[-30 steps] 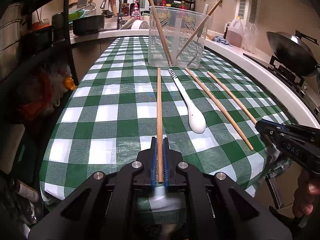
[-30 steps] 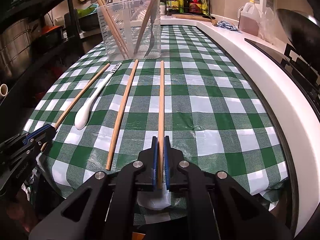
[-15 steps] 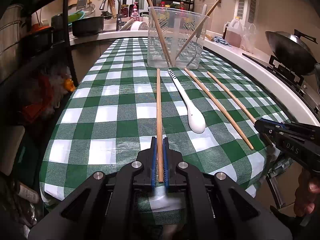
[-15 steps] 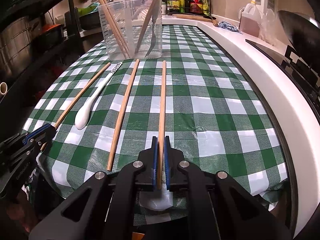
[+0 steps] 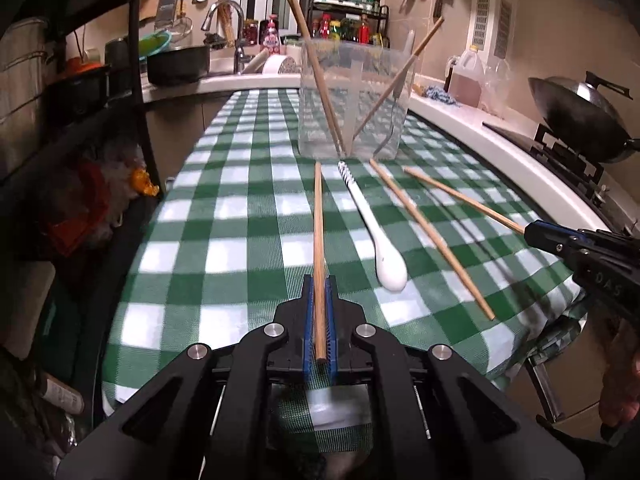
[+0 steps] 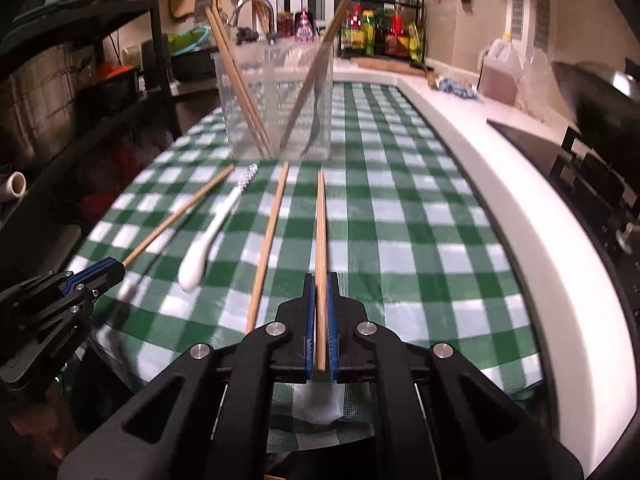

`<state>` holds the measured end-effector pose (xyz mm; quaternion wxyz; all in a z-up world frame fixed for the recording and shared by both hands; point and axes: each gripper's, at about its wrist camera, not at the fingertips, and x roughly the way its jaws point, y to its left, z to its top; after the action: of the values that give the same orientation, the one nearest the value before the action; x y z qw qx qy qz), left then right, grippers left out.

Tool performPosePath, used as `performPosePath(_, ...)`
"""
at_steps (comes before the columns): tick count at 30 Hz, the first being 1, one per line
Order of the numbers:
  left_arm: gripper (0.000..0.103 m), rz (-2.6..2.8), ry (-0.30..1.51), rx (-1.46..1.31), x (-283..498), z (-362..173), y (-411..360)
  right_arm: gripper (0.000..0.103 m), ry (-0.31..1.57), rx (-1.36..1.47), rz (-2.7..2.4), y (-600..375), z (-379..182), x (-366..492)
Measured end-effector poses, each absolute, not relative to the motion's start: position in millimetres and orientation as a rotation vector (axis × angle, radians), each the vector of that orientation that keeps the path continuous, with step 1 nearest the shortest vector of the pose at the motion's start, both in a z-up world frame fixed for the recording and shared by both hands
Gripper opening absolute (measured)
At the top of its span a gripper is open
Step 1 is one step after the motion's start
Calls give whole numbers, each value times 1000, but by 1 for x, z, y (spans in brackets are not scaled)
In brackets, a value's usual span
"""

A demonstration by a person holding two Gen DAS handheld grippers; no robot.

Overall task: Organize utensils
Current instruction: 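Lift both held chopsticks and carry them over the container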

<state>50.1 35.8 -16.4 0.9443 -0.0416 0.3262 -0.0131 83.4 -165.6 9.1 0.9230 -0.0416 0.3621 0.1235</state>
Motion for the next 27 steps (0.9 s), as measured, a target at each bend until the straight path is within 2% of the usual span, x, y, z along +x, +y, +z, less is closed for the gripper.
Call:
performPosePath(16, 6, -13, 517, -79, 40, 44, 46, 6, 575, -44, 269, -173, 81, 69)
performPosePath(27, 6, -41, 436, -116, 54, 99, 65, 6, 540, 17, 299, -176, 113, 85)
